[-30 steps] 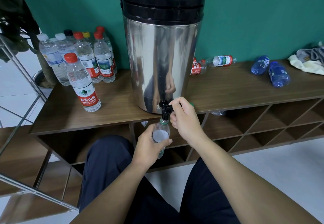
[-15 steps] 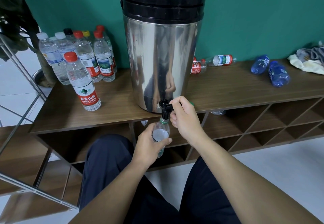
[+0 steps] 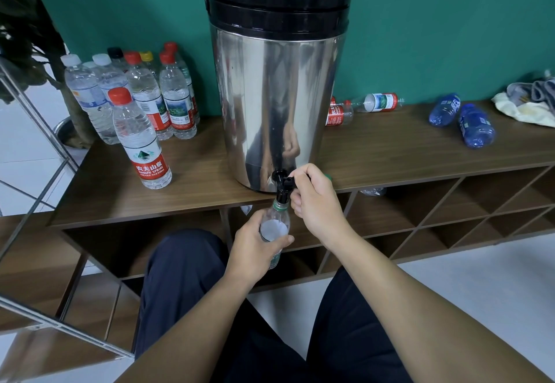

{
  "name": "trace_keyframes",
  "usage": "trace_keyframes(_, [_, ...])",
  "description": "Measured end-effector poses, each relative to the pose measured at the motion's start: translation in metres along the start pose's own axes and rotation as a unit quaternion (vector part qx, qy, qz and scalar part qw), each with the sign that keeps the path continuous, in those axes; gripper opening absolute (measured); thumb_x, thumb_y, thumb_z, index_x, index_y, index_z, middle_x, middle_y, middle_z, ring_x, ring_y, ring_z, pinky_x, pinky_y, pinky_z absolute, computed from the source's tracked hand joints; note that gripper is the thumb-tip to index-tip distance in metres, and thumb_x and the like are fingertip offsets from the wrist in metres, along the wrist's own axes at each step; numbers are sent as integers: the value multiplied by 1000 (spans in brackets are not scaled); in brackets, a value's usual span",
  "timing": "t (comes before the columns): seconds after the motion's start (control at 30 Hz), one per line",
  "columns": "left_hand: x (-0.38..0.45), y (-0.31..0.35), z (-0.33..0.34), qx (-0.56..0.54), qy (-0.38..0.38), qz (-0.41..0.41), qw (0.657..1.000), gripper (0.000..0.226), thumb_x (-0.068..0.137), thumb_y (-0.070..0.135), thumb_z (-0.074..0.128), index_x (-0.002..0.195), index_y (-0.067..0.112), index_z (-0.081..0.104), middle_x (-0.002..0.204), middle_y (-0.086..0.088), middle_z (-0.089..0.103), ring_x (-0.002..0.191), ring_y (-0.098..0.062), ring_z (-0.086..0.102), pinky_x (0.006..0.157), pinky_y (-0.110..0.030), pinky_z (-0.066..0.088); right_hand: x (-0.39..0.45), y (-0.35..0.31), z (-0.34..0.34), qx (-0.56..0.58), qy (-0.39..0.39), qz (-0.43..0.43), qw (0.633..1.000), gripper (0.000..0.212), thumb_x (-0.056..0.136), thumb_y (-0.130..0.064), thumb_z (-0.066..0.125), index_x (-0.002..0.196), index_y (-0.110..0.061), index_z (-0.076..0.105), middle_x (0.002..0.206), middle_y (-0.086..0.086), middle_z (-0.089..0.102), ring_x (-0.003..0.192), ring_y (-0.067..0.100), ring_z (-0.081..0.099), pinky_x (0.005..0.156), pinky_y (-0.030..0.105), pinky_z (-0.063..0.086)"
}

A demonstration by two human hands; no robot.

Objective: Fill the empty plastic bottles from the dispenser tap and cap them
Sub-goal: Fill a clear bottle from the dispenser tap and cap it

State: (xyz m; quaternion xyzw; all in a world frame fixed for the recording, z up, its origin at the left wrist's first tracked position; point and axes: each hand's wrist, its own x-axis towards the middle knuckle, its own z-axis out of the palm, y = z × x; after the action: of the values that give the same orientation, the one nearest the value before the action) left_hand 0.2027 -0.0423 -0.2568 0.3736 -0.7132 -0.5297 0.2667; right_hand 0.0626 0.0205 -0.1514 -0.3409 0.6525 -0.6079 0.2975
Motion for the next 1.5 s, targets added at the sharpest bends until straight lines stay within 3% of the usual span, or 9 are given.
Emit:
trace_keyframes(0.37, [1,0,0,7,1,-3,1000,62,83,36,99,133,46,64,120,24,75,110,10,67,94,-21,54,-1,-1,-1,9,-2,4,1000,21,115,-17,45,102,-15,62,62,-8,41,60,13,39,52,26,33])
trace_keyframes(0.53, [1,0,1,10,2,-3,1000,62,84,37,99,136,41,65,121,22,74,115,2,68,100,-26,57,-2,-1,-1,7,-5,2,1000,21,115,-18,46,101,-17,62,62,-8,41,60,14,39,52,26,32])
trace_keyframes(0.8, [0,2,0,3,3,-1,1000,60,84,35,99,132,45,65,118,23,76,111,10,67,96,-21,55,-2,-2,-1,7,-5,0,1000,21,115,-18,46,103,-18,63,61,-9,43,59,13,40,51,25,33])
trace_keyframes(1.07, [-1,3,0,8,4,-5,1000,61,84,35,99,133,45,64,119,23,75,111,8,68,96,-22,55,-2,-2,0,0,-2,-4,1000,22,116,-17,45,101,-18,62,60,-10,41,59,13,39,51,26,33])
trace_keyframes(1.37, [1,0,-1,6,2,-8,1000,66,84,37,99,140,37,66,124,21,75,118,-1,69,107,-36,60,0,0,0,-3,-3,0,1000,21,116,-20,46,104,-17,63,62,-8,43,59,13,40,52,26,33])
trace_keyframes(1.5, [1,0,0,11,4,-7,1000,65,83,38,99,139,39,65,123,23,74,117,1,68,106,-33,59,0,1,-1,-15,-2,-1,1000,21,116,-21,46,105,-18,63,61,-8,43,59,12,41,52,26,34])
